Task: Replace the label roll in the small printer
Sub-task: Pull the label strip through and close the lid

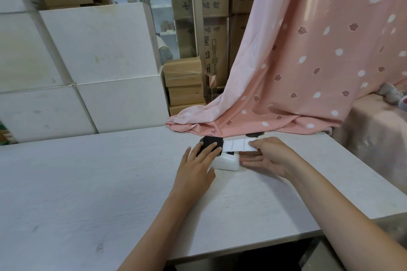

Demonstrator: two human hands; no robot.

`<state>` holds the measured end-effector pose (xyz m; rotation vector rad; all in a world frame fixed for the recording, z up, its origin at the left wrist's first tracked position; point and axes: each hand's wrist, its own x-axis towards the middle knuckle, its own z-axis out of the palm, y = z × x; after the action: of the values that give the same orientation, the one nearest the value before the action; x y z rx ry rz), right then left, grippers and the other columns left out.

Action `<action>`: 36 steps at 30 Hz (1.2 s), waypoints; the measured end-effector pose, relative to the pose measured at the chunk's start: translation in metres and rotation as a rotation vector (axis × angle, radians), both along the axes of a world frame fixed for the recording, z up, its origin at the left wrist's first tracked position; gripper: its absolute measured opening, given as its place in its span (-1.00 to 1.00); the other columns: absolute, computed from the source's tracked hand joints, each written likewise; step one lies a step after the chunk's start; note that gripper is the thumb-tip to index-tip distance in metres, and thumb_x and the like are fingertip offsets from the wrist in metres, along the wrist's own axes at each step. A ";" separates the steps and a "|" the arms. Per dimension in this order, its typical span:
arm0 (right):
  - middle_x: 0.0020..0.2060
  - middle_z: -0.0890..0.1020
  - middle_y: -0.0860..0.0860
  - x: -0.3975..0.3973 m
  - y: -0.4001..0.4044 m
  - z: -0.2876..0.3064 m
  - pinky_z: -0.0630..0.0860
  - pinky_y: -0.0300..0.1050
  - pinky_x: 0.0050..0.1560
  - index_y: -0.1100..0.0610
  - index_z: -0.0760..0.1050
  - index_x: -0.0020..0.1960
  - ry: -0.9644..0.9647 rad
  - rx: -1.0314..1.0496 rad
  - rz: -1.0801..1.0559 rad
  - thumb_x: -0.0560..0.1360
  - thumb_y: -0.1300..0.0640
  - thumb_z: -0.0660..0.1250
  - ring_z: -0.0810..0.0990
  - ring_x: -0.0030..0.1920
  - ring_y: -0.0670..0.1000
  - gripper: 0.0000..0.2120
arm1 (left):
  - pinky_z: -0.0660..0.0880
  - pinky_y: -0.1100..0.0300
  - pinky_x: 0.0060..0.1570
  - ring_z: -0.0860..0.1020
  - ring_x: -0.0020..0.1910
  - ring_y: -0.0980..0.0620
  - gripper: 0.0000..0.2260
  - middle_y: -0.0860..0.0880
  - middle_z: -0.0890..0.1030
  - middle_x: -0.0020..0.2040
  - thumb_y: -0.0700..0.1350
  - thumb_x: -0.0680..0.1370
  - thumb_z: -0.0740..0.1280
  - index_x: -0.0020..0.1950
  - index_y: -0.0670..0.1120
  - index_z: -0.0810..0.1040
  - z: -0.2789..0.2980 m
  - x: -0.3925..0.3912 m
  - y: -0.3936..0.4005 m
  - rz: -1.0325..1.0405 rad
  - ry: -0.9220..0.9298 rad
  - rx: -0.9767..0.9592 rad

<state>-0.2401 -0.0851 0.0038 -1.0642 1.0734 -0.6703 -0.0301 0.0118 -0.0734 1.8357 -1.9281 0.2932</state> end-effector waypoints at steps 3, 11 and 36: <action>0.16 0.69 0.38 0.000 0.002 0.000 0.61 0.28 0.30 0.43 0.53 0.33 -0.002 -0.004 -0.009 0.71 0.28 0.22 0.68 0.24 0.39 -0.71 | 0.10 -0.16 0.53 0.22 0.56 -0.02 -0.47 0.15 0.33 0.53 -0.11 0.56 0.30 0.53 0.11 0.30 0.000 -0.004 -0.001 0.028 -0.015 0.001; 0.21 0.71 0.30 0.001 0.002 -0.013 0.60 0.21 0.35 0.28 0.58 0.31 -0.123 -0.016 -0.064 0.68 -0.13 0.29 0.68 0.28 0.29 -0.51 | 0.27 -0.17 0.41 0.40 0.44 -0.06 -0.65 0.11 0.56 0.34 -0.17 0.50 0.29 0.27 0.04 0.53 0.003 -0.020 -0.008 0.105 -0.008 -0.094; 0.03 0.73 0.10 0.027 0.021 -0.024 0.59 0.01 0.20 0.19 0.67 0.03 -0.043 -0.142 -0.079 0.75 -0.13 0.07 0.68 -0.04 0.07 -0.47 | 0.52 0.08 0.05 0.54 0.01 0.02 -0.73 0.05 0.39 0.13 -0.02 0.63 0.18 0.34 0.08 0.41 0.005 -0.015 0.002 0.193 0.746 -0.138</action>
<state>-0.2134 -0.0646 -0.0199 -1.1282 1.0473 -0.8391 -0.0449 0.0142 -0.0681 1.7061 -1.1946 -0.1822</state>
